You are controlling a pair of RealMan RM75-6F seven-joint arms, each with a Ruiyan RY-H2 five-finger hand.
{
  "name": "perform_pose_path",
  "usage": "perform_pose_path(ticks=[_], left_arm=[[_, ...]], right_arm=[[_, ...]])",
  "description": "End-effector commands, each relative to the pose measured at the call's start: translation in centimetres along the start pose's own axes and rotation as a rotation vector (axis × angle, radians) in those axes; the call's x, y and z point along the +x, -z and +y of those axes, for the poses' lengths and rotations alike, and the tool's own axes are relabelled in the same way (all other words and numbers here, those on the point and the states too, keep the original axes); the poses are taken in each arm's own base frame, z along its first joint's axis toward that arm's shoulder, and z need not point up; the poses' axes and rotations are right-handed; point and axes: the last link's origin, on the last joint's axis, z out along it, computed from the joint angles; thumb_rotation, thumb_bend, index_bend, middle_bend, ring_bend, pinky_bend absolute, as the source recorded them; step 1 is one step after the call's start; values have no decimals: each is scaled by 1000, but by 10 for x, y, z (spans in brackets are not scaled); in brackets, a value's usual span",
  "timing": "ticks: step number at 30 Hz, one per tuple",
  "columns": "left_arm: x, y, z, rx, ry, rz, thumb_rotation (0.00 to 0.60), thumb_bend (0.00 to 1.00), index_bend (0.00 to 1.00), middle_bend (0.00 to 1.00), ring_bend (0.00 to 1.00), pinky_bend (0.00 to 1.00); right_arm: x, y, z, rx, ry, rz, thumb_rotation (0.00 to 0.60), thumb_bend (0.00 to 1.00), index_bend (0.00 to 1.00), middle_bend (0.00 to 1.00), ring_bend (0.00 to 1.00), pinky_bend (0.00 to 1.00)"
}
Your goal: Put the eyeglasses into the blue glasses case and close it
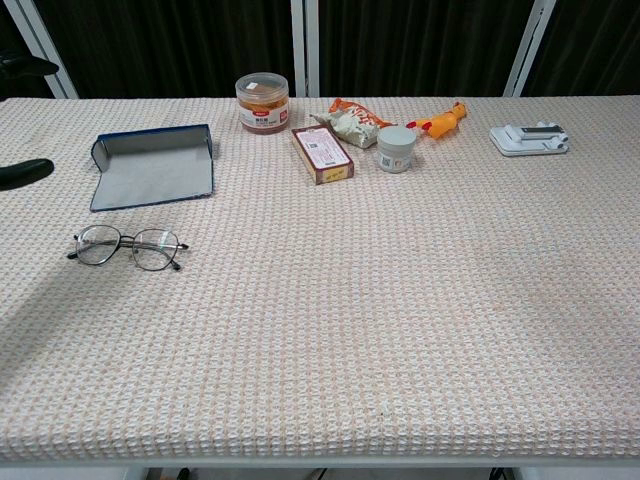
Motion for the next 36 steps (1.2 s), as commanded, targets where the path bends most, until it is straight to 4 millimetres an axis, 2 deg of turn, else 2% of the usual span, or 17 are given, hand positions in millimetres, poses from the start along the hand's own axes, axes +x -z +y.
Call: perform_pose_path(ticks=[1,6,10,13,16,19,23,30,36], left_arm=[[0,0,0,1,-2,1,213,157,10,14,0,155],[-3,2,4,-10,-5,-13,224,157,14,14,0,155],[-10,3,11,-33,-18,-48,291,156,25,14,0,155],[-15,1,20,-63,-22,-73,341,169,99,14,0,157],[-21,-4,30,-94,-20,-97,360,186,156,14,0,158],[-28,-14,39,-111,-27,-106,492,189,195,14,0,159],[-38,-27,49,-110,-18,-118,590,193,254,18,0,161],[-54,-43,52,-54,18,-175,600,265,303,46,8,168],[-67,-47,46,-26,-17,-223,600,318,373,48,10,171]], right_arm=[[0,0,0,1,-2,0,600,506,0,0,0,0],[-2,0,0,1,-4,-3,600,505,0,0,0,0],[0,-1,0,8,-11,13,600,506,0,0,0,0],[0,-3,0,3,-15,16,600,505,0,0,0,0],[0,-4,1,0,-2,8,600,506,0,0,0,0],[-1,-4,2,-2,6,5,600,506,0,0,0,0],[-2,-3,2,-7,15,-3,600,506,0,0,0,0],[-3,-2,4,-11,11,-3,600,506,0,0,0,0],[0,-2,6,-14,18,1,600,506,0,0,0,0]])
